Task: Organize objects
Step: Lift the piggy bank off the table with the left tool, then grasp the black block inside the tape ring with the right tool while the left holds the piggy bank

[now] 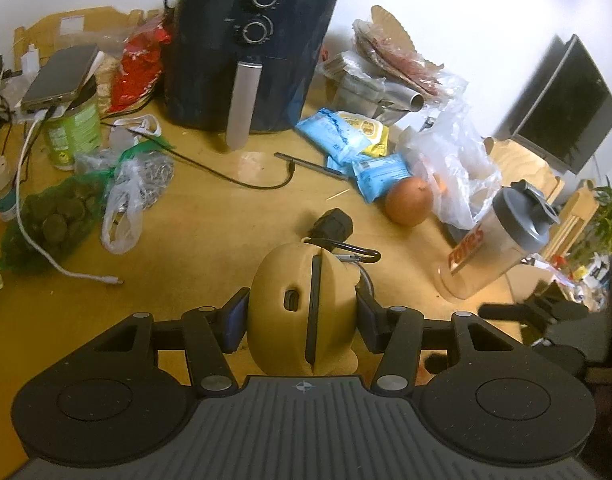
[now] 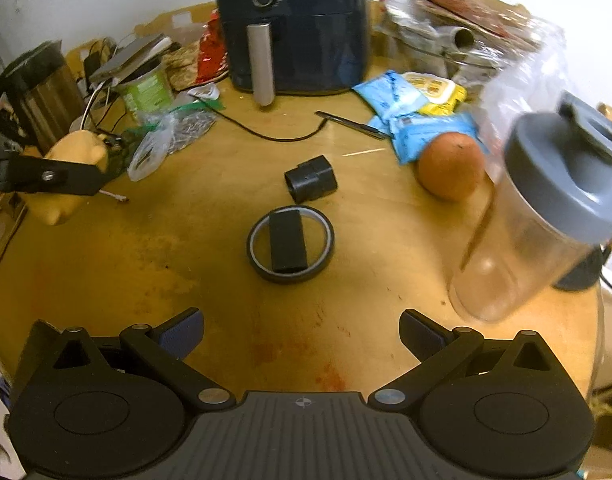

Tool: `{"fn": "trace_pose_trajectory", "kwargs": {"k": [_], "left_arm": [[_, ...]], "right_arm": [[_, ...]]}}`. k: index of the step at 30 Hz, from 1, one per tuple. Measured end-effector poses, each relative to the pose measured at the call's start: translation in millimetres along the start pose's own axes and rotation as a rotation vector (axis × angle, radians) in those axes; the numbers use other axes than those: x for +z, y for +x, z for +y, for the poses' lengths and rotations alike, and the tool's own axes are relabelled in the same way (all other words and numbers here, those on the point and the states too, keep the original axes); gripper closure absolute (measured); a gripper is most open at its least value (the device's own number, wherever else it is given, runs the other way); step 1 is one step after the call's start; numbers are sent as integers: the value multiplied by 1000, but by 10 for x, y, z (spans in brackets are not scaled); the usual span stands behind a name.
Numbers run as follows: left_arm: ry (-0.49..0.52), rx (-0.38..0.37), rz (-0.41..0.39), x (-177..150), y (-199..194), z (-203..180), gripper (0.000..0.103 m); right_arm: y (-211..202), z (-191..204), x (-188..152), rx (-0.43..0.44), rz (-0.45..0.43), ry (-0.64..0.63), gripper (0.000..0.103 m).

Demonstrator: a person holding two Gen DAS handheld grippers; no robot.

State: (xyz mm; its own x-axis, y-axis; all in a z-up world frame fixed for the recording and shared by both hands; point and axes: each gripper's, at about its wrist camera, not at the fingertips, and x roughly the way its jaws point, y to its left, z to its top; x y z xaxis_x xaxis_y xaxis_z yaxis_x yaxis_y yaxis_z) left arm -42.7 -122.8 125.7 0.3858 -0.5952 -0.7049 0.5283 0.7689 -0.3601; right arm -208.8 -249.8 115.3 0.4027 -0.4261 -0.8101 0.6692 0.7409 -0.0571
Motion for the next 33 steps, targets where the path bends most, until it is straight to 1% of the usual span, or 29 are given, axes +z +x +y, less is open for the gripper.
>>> {"fn": "trace_pose_trajectory", "kwargs": {"k": [5, 10, 18, 19, 20, 23, 24, 28, 33], "left_arm": [[-33, 5, -7, -49, -146, 49, 50], [-57, 21, -21, -97, -275, 99, 50], [-125, 57, -41, -194, -418, 218, 50], [-132, 61, -43, -204, -435, 230, 50], [-141, 67, -46, -217, -454, 243, 50], [-164, 81, -56, -245, -504, 276, 50], [-174, 86, -59, -257, -522, 291, 50], [-202, 105, -66, -293, -573, 332, 50], [-228, 131, -75, -331, -631, 379, 50]], "right_arm": [[152, 59, 114, 10, -17, -68, 0], [358, 112, 180, 1, -8, -134, 0], [567, 149, 258, 27, -11, -178, 1], [592, 149, 271, 34, -13, -179, 3], [617, 151, 283, 36, -16, -182, 9], [703, 160, 320, 38, -13, -190, 20], [731, 163, 331, 39, -15, -193, 22], [854, 171, 383, 41, -10, -200, 35], [969, 158, 460, 45, -13, -190, 43]]}}
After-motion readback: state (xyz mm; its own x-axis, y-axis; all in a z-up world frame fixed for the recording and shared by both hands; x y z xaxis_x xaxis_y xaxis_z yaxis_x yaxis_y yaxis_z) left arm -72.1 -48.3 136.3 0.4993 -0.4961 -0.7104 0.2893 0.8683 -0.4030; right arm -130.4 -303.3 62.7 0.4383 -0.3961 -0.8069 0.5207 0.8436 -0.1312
